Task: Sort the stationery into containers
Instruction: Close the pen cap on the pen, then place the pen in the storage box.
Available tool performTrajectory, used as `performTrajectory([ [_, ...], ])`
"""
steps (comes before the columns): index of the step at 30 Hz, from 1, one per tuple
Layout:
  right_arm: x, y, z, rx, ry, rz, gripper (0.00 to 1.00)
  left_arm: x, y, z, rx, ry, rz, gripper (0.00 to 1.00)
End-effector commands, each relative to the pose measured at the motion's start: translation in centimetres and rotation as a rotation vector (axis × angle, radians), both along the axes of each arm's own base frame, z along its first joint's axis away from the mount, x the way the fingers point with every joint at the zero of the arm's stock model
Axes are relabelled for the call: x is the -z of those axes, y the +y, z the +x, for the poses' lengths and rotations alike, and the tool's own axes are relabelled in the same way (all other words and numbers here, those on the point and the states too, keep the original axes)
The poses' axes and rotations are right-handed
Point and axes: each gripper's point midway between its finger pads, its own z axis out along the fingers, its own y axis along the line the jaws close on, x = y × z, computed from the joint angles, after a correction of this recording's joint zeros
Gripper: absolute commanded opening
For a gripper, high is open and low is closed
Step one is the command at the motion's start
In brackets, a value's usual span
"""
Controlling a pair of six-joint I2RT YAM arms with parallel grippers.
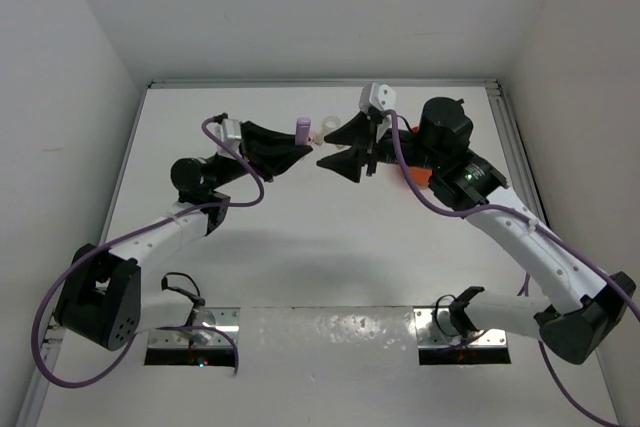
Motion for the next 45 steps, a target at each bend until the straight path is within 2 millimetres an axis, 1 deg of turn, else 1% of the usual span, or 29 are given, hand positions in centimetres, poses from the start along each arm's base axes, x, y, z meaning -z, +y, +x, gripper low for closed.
performTrajectory([
  [1, -2.5, 0.1, 0.0, 0.000, -0.066, 0.034, 0.54, -2.6, 0.3, -0.8, -0.008, -0.095, -0.043, 0.00],
  [2, -2.8, 0.1, 0.2, 0.002, -0.076, 0.038, 0.63, -2.7, 0.2, -0.9, -0.006, -0.094, -0.045, 0.00],
  [3, -2.2, 0.5, 0.7, 0.000, -0.067, 0.027, 0.68, -2.8, 0.1, -1.1, 0.000, -0.100, -0.044, 0.00],
  [4, -2.6, 0.7, 1.0, -0.003, -0.077, 0.029, 0.70, -2.8, 0.1, -1.2, 0.001, -0.103, -0.045, 0.00],
  [6, -2.6, 1.3, 1.1, -0.037, -0.077, 0.027, 0.74, -2.7, -0.1, -1.2, 0.001, -0.116, -0.037, 0.00],
  [7, -2.6, 1.8, 1.5, -0.048, -0.070, 0.024, 0.75, -2.6, -0.2, -1.3, 0.002, -0.113, -0.033, 0.00],
  [8, -2.4, 2.2, 1.4, -0.069, -0.065, 0.021, 0.75, -2.6, -0.2, -1.3, 0.001, -0.115, -0.032, 0.00],
  [10, -2.9, 2.8, 1.9, -0.087, -0.077, 0.035, 0.72, -2.7, -0.1, -1.4, 0.001, -0.118, -0.030, 0.00],
  [12, -3.3, 3.2, 1.8, -0.110, -0.084, 0.049, 0.69, -2.8, -0.1, -1.5, 0.004, -0.121, -0.031, 0.00],
  [13, -3.2, 3.4, 1.9, -0.116, -0.074, 0.052, 0.64, -2.8, -0.1, -1.5, 0.005, -0.120, -0.030, 0.00],
  [15, -3.4, 3.6, 1.9, -0.130, -0.077, 0.062, 0.59, -2.8, 0.0, -1.6, 0.002, -0.125, -0.031, 0.00],
  [16, -3.4, 3.6, 1.9, -0.133, -0.070, 0.064, 0.54, -2.8, -0.1, -1.6, 0.003, -0.127, -0.030, 0.00],
  [17, -3.3, 3.7, 1.9, -0.139, -0.065, 0.064, 0.53, -2.8, 0.0, -1.6, 0.001, -0.128, -0.031, 0.00],
  [19, -3.4, 3.9, 1.9, -0.148, -0.060, 0.075, 0.52, -2.8, -0.1, -1.6, 0.005, -0.127, -0.030, 0.00],
  [22, -3.7, 4.0, 1.6, -0.170, -0.055, 0.088, 0.43, -2.7, -0.1, -1.5, 0.002, -0.122, -0.029, 0.00],
  [27, -4.8, 4.1, 0.8, -0.205, -0.069, 0.120, 0.36, -2.7, -0.1, -1.6, 0.005, -0.121, -0.031, 0.00],
  [29, -4.9, 4.0, 0.7, -0.208, -0.072, 0.121, 0.32, -2.6, -0.1, -1.4, -0.001, -0.122, -0.030, 0.00],
  [30, -4.7, 4.1, 0.7, -0.208, -0.068, 0.118, 0.30, -2.7, -0.1, -1.5, 0.001, -0.123, -0.032, 0.00],
  [31, -4.6, 4.1, 0.8, -0.206, -0.064, 0.113, 0.25, -2.7, 0.0, -1.5, 0.000, -0.125, -0.033, 0.00],
  [32, -4.5, 4.0, 0.8, -0.204, -0.060, 0.111, 0.23, -2.8, 0.0, -1.5, -0.003, -0.128, -0.035, 0.00],
  [37, -3.7, 3.9, 1.0, -0.183, -0.060, 0.088, 0.22, -3.0, 0.1, -1.6, -0.007, -0.130, -0.044, 0.00],
  [40, -3.3, 3.6, 1.3, -0.164, -0.070, 0.068, 0.13, -3.0, 0.2, -1.5, -0.013, -0.128, -0.049, 0.00],
  [41, -2.9, 3.5, 1.4, -0.153, -0.064, 0.053, 0.05, -3.2, 0.3, -1.5, -0.021, -0.129, -0.060, 0.00],
  [42, -2.7, 3.5, 1.5, -0.150, -0.061, 0.047, 0.02, -3.4, 0.4, -1.4, -0.030, -0.132, -0.067, 0.00],
  [44, -2.2, 3.5, 1.6, -0.139, -0.057, 0.038, 0.00, -3.7, 0.5, -1.1, -0.043, -0.128, -0.082, 0.00],
  [45, -2.0, 3.4, 1.6, -0.138, -0.054, 0.037, 0.00, -3.9, 0.6, -0.8, -0.057, -0.113, -0.097, 0.05],
])
